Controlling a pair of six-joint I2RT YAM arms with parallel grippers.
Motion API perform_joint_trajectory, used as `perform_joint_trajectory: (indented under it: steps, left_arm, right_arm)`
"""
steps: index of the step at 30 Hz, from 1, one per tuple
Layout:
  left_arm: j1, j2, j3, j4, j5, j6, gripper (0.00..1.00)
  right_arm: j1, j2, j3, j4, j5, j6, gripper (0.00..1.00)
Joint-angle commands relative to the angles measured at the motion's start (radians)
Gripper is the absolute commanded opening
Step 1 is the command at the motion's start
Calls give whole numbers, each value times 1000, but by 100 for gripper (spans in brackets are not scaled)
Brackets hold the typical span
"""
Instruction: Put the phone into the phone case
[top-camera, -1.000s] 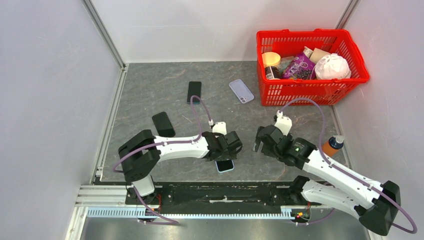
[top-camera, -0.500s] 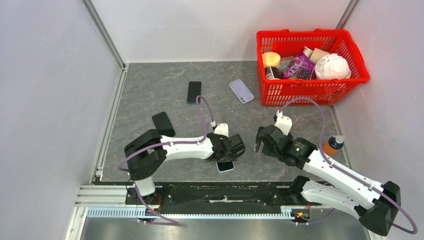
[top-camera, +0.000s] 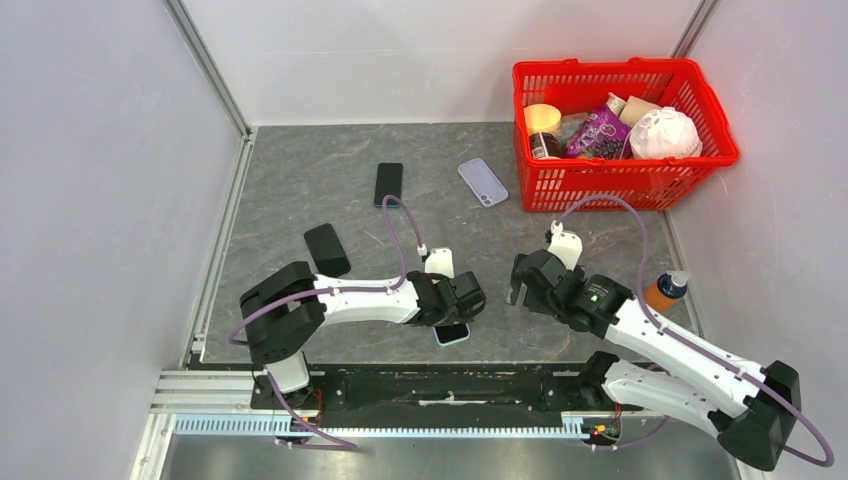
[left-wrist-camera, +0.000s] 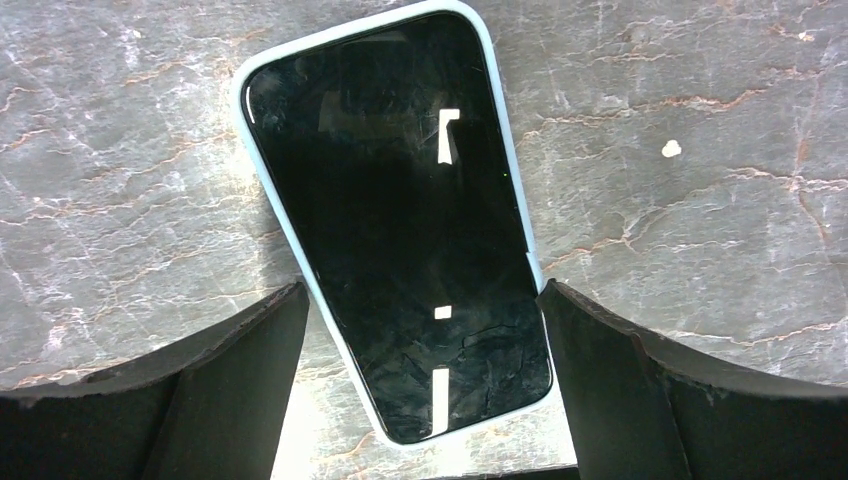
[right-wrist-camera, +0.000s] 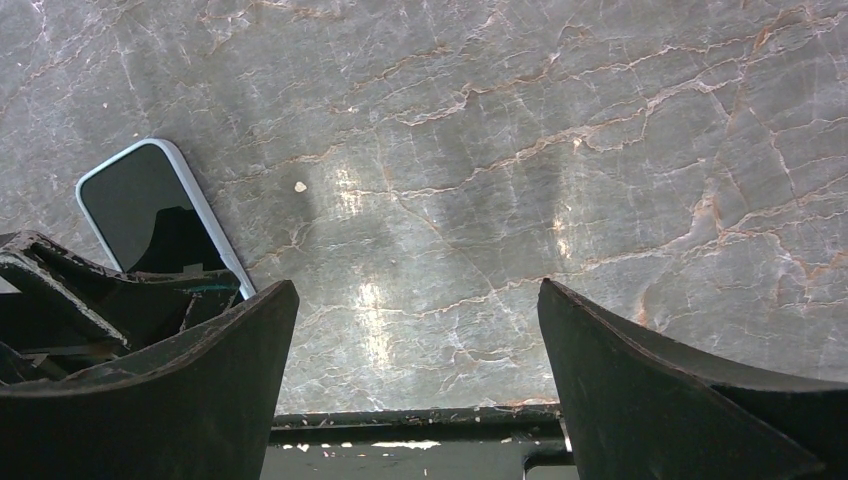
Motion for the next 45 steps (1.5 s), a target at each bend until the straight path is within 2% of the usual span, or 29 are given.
perform_joint_trajectory:
  steps: [1, 8, 14, 22, 24, 25, 28, 30, 35, 39, 41, 42, 45]
  left_arm:
    - [-9, -46, -5, 64, -41, -44, 94]
    - [-10, -16, 11, 63, -29, -47, 94]
    - [-10, 69, 100, -89, -68, -61, 94]
    - [-13, 129, 109, -91, -45, -52, 94]
    - [-14, 130, 104, -96, -55, -57, 88]
    - [-14, 127, 102, -103, -67, -64, 82]
    - [3, 103, 91, -110, -106, -55, 51]
    - [37, 80, 83, -102, -116, -20, 37]
    - [166, -21, 22, -31, -113, 91, 28]
    - [306, -67, -2, 24, -53, 199, 27]
    - [322, -80, -5, 49, -34, 257, 29]
    - [322, -87, -4, 57, -28, 279, 34]
    - [310, -115, -28, 110, 33, 314, 62]
  right_arm:
    - [-3, 1, 8, 23, 2, -8, 97]
    - [-3, 8, 2, 33, -9, -10, 97]
    - [-3, 13, -1, 36, -15, -12, 97]
    - [-3, 11, -3, 38, -17, -16, 97]
    - [-3, 9, -4, 38, -17, -16, 97]
    - [-2, 8, -4, 38, -18, -16, 97]
    - [-3, 3, -4, 38, -18, -17, 97]
    - [-3, 2, -4, 38, -17, -20, 97]
    - [-3, 19, -1, 51, -21, -31, 97]
    - [-3, 38, -6, 71, -31, -36, 97]
    - [-3, 44, -6, 76, -36, -40, 97]
    - [-3, 44, -6, 76, -36, -41, 97]
    - [-3, 35, -9, 76, -34, -41, 97]
